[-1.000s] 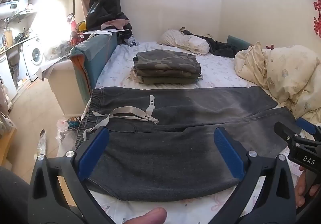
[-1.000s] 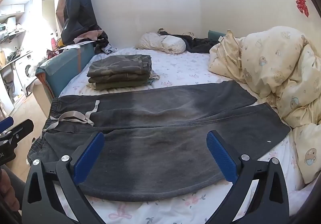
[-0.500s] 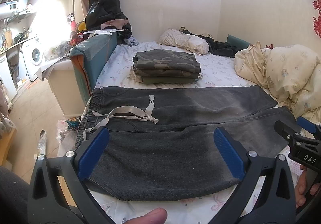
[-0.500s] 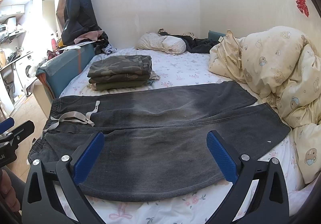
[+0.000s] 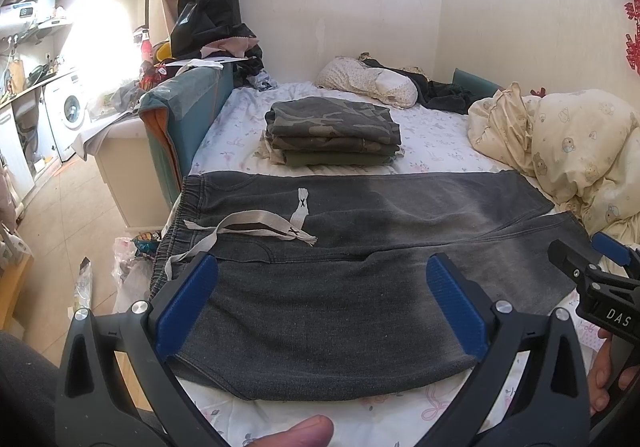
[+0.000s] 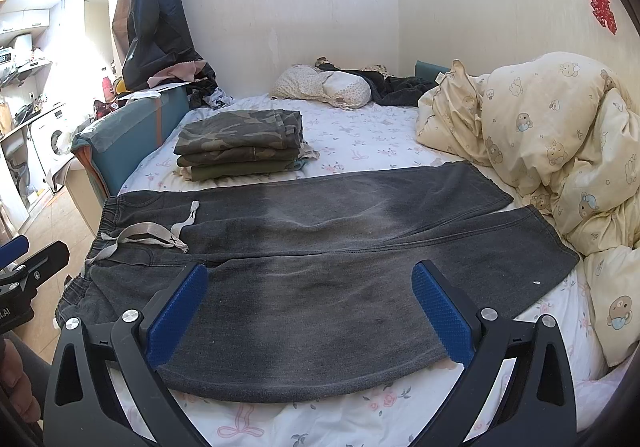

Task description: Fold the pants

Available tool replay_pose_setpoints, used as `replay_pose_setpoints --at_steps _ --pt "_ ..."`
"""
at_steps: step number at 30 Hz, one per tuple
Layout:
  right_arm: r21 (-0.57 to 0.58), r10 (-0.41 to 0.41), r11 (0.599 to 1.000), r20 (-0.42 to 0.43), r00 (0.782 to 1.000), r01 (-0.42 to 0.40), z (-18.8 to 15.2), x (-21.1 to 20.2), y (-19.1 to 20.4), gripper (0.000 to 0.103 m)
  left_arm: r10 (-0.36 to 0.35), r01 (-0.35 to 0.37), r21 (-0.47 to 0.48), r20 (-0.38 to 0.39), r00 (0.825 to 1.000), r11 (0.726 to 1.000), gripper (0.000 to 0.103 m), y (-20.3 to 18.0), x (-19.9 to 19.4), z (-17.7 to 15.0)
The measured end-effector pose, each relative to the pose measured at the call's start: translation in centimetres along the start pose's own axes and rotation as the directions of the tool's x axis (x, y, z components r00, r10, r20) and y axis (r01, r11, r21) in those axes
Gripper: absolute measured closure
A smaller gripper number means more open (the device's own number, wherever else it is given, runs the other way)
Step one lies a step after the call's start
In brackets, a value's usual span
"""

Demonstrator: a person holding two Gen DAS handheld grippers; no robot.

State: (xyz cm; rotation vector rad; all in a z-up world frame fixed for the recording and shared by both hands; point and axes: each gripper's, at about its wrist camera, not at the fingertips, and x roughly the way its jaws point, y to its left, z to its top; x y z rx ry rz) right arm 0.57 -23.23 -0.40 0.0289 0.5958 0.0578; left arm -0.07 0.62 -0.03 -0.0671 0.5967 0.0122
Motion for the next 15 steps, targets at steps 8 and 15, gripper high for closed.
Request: replay_pose_setpoints --at_steps 8,15 --pt "0.001 0.000 1.000 -0.001 1.000 0.000 -0.03 -0.02 0.01 0.000 -0.001 0.001 0.000 -0.001 1.000 1.000 0.001 0.00 0.06 -0.02" --pt "0.003 0.000 1.000 -0.002 1.000 0.000 -0.10 -0.09 0.01 0.000 -0.002 0.002 0.000 -0.002 1.000 1.000 0.001 -0.01 0.13 -0.03"
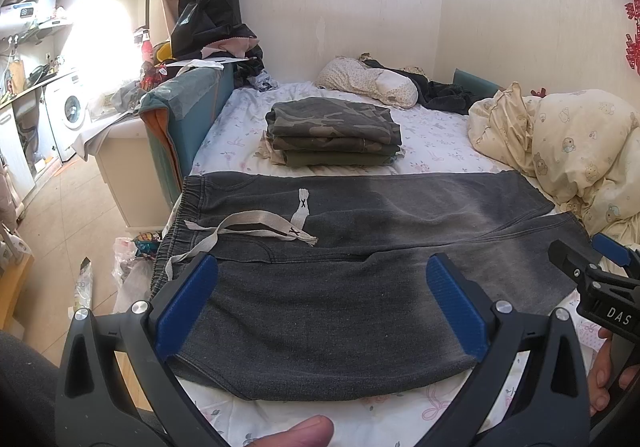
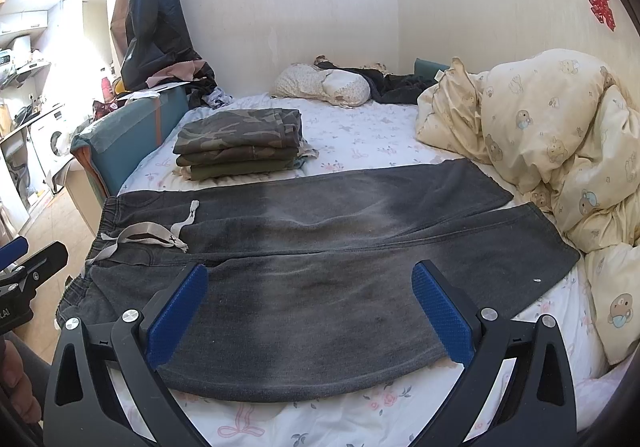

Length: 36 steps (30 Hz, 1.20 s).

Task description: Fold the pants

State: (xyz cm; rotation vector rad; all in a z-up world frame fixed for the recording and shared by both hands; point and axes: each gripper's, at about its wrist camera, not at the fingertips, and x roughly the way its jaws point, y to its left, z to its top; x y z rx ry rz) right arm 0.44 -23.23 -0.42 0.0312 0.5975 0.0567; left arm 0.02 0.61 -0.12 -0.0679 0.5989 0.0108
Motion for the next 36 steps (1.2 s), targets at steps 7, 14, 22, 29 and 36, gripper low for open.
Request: replay_pose_setpoints --at_steps 7,14,22,29,36 --pt "0.000 0.001 1.000 0.000 1.000 -0.001 0.04 0.05 -0.04 0.000 -0.001 0.001 -0.001 -0.001 1.000 1.000 0.001 0.07 0.03 0.00" --pt "0.001 0.002 1.000 -0.002 1.000 -0.002 0.03 0.06 -0.05 0.000 -0.001 0.001 -0.003 -0.003 1.000 1.000 0.001 -0.08 0.00 -0.14" --pt "0.000 0.001 1.000 -0.001 1.000 -0.001 -0.04 0.04 -0.05 0.000 -0.002 0.002 -0.003 -0.003 1.000 1.000 0.001 -0.10 0.04 -0.16" --pt "0.001 0.002 1.000 -0.003 1.000 -0.002 -0.09 0.14 -0.04 0.000 -0.006 0.006 0.001 -0.009 1.000 1.000 0.001 -0.49 0.31 -0.49" --pt "0.014 0.012 1.000 -0.012 1.000 -0.011 -0.13 0.17 -0.13 0.000 -0.008 0.009 0.002 -0.059 0.998 1.000 0.001 0.30 0.61 -0.12"
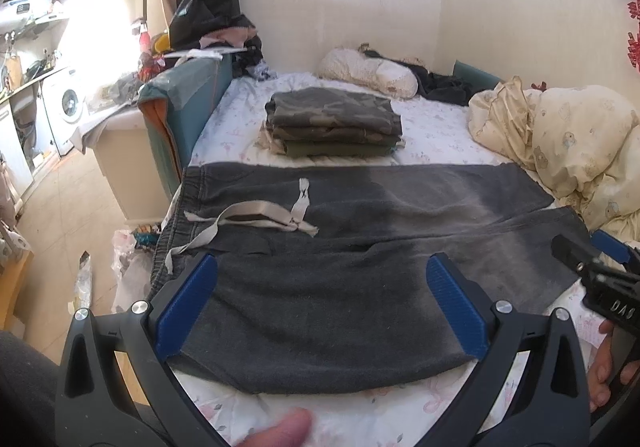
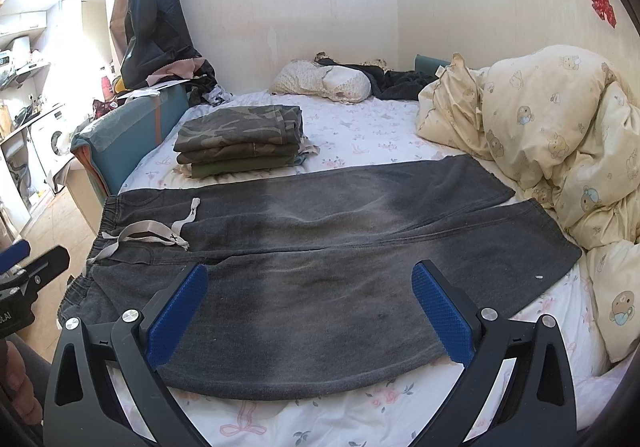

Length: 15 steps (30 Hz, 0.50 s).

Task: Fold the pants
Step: 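Grasp the waistband corner with the left gripper while the right gripper grasps a leg hem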

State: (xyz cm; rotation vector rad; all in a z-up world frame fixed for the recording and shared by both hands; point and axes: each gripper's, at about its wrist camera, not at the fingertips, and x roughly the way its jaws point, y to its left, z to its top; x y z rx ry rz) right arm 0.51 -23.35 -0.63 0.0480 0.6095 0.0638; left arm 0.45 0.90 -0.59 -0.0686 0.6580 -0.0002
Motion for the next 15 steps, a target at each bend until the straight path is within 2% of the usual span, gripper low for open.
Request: replay_pose_setpoints --at_steps 2,5,7,9,10,11,12,13,14,15 --pt "0.018 0.018 1.000 0.002 1.000 -0.018 0.2 -0.1 -0.2 0.000 0.022 -0.022 0.001 -0.013 1.000 1.000 0.001 1.3 0.1 0.4" --pt "0.040 0.044 0.998 0.014 0.999 -0.045 0.7 -0.2 -0.6 0.000 0.119 -0.121 -0.053 -0.044 0.992 0.991 0.001 5.3 0.6 1.1" --pt "0.067 0.065 0.996 0.014 0.998 -0.066 1.0 -0.2 -1.0 0.000 0.180 -0.192 -0.130 -0.103 0.978 0.973 0.001 8.9 1.6 1.0" --pt "0.113 0.089 0.990 -0.002 0.996 -0.088 1.2 0.0 -1.7 0.000 0.231 -0.270 -0.233 -0.181 0.956 0.934 0.001 12.7 3.0 0.2" --pt "0.132 0.099 0.987 -0.012 0.995 -0.096 1.3 0.1 -2.1 0.000 0.241 -0.297 -0.279 -0.219 0.946 0.913 0.001 14.4 3.7 -0.4" --pt "0.155 0.109 0.983 -0.026 0.994 -0.104 1.3 0.2 -2.4 0.000 0.261 -0.351 -0.341 -0.284 0.923 0.872 0.001 16.6 4.8 -1.4" --pt "0.172 0.118 0.979 -0.037 0.992 -0.110 1.2 0.3 -2.7 0.000 0.265 -0.384 -0.382 -0.328 0.907 0.841 0.002 18.0 5.5 -2.5" --pt "0.191 0.135 0.974 -0.047 0.990 -0.123 1.1 0.4 -2.9 0.000 0.265 -0.421 -0.429 -0.377 0.888 0.799 0.004 19.6 6.2 -3.7" --pt "0.209 0.152 0.968 -0.054 0.987 -0.138 1.2 0.6 -3.1 0.000 0.242 -0.448 -0.507 -0.422 0.874 0.736 0.009 21.4 6.9 -5.3" --pt "0.233 0.175 0.960 -0.059 0.983 -0.157 1.3 0.6 -3.3 0.000 0.215 -0.449 -0.548 -0.438 0.873 0.705 0.009 22.1 7.4 -6.6"
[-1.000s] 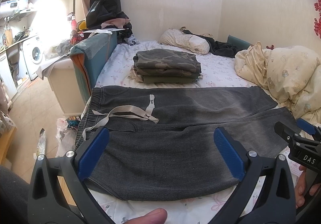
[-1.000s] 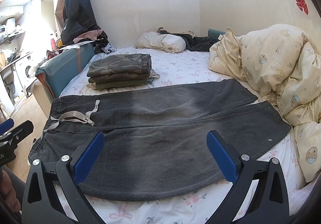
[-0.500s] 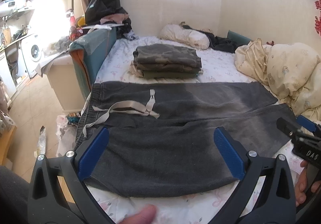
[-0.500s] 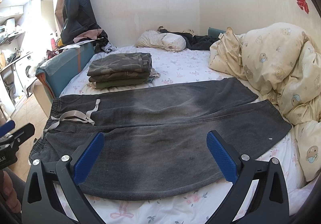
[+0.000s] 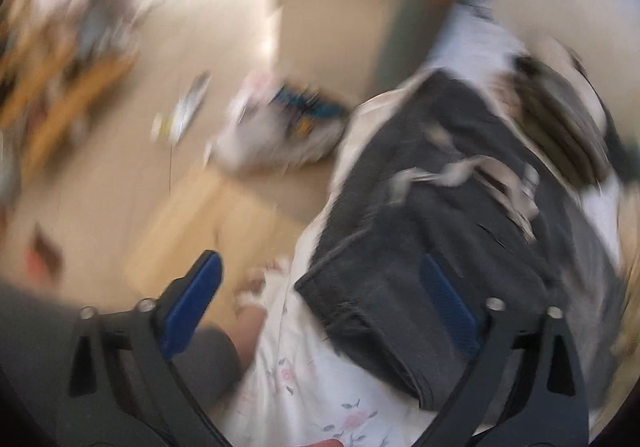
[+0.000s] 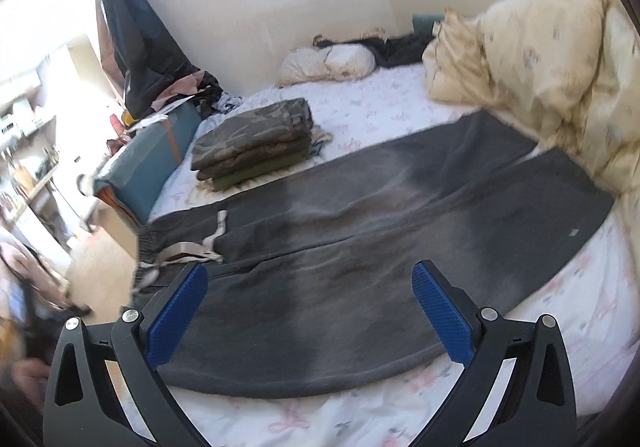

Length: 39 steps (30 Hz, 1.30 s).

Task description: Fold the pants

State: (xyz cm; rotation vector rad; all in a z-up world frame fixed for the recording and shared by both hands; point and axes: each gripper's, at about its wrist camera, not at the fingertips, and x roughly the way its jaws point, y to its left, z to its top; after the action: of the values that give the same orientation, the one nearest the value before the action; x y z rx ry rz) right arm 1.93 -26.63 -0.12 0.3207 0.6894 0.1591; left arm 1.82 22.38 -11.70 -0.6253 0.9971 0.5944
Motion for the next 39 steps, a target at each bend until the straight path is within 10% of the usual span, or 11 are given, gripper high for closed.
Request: replay_pose_setpoints --at_steps 10,15,22,29,39 --pt "0.027 0.053 0.998 -0.028 0.998 -0.053 -0.1 0.1 -0.1 0.000 -0.111 0.079 -0.157 -0.204 0.973 0.984 0.046 -1.2 7.7 -4.1" --pt "0.028 0.032 0.999 -0.024 0.999 -0.031 0.0 0.3 -0.6 0.000 -0.073 0.068 -0.055 -0.106 0.992 0.996 0.079 -2.8 5.1 -3.9" --pt "0.034 0.039 0.999 -0.034 0.999 -0.038 0.3 0.7 -0.7 0.000 -0.128 0.116 0.155 0.070 0.989 0.981 0.087 -6.1 -2.4 -2.8" --pt "0.080 0.062 0.995 -0.098 0.993 -0.055 -0.3 2.2 -2.0 0.000 -0.034 0.036 0.128 -0.022 0.999 0.991 0.092 -6.0 -0.2 -1.9" --pt "0.405 -0.087 0.874 -0.416 0.905 0.270 -6.5 8.7 -12.4 0.000 -0.066 0.040 0.225 0.111 0.992 0.974 0.092 -8.8 -2.7 -2.8"
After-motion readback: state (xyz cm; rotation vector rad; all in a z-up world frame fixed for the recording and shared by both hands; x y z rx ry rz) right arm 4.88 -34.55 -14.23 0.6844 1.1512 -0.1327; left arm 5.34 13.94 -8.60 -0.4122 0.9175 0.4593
